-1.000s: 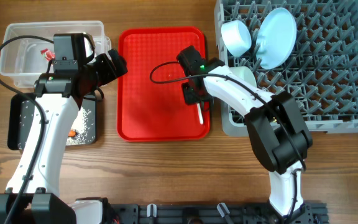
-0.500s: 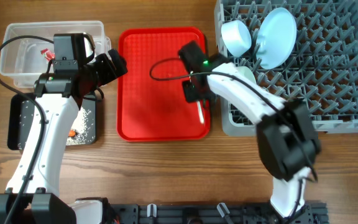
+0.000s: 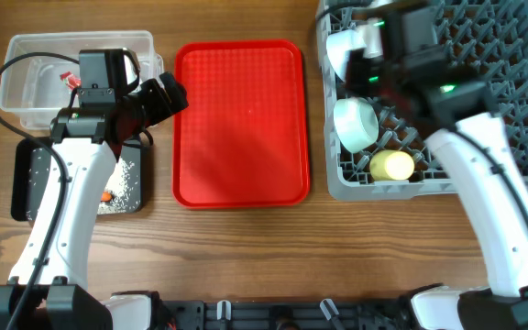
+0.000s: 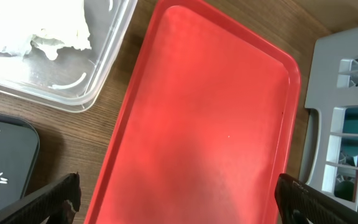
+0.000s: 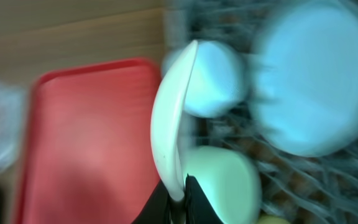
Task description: Sort waste into correct bins and load items into the dishwasher rack
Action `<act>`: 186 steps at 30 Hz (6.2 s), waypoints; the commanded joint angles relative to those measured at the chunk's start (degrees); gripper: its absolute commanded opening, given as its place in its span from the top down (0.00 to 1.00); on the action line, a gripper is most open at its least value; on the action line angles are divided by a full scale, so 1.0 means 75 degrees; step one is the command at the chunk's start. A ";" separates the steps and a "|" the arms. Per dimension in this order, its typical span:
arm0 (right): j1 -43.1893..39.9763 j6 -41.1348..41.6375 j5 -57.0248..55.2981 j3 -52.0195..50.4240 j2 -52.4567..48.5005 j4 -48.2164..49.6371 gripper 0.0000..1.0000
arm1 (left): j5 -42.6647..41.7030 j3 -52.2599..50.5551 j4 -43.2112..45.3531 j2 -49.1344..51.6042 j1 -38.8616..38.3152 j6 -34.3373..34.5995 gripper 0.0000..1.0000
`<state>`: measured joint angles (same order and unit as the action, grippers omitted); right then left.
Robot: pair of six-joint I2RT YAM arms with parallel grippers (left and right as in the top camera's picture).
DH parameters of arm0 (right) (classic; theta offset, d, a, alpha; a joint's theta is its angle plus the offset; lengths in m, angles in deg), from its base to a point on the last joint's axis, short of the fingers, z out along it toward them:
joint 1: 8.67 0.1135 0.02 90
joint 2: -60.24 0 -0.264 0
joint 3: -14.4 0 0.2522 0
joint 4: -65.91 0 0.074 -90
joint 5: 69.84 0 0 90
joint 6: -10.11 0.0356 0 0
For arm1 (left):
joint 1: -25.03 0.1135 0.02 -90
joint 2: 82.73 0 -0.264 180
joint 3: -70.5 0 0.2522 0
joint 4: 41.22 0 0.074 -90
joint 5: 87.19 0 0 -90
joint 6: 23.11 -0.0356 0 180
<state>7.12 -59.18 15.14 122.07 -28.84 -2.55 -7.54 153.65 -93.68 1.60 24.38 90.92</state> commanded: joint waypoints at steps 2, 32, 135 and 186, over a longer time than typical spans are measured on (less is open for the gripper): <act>-0.1061 0.2162 -0.1518 -0.0128 -0.0058 -0.0463 0.96 | 0.0050 0.0079 0.0023 0.0044 -0.0035 -0.0152 0.00; -0.2346 0.6321 -0.1119 -0.3500 -0.0079 0.1801 0.00 | 0.0050 0.0079 0.0020 0.0044 -0.0029 -0.0152 0.00; -0.2145 -0.1553 0.0959 -1.2482 1.1800 0.7318 0.00 | 0.0210 0.0079 -0.0682 -0.0117 -0.0029 -0.0221 0.00; -0.2145 -0.1553 0.0959 -1.2482 1.1800 0.7318 0.00 | 0.1244 -0.9209 0.4779 -1.1223 0.0554 -0.0947 0.00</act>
<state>-9.21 -71.93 23.08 28.61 59.14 52.20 2.12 84.95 -54.03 -81.96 28.12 84.72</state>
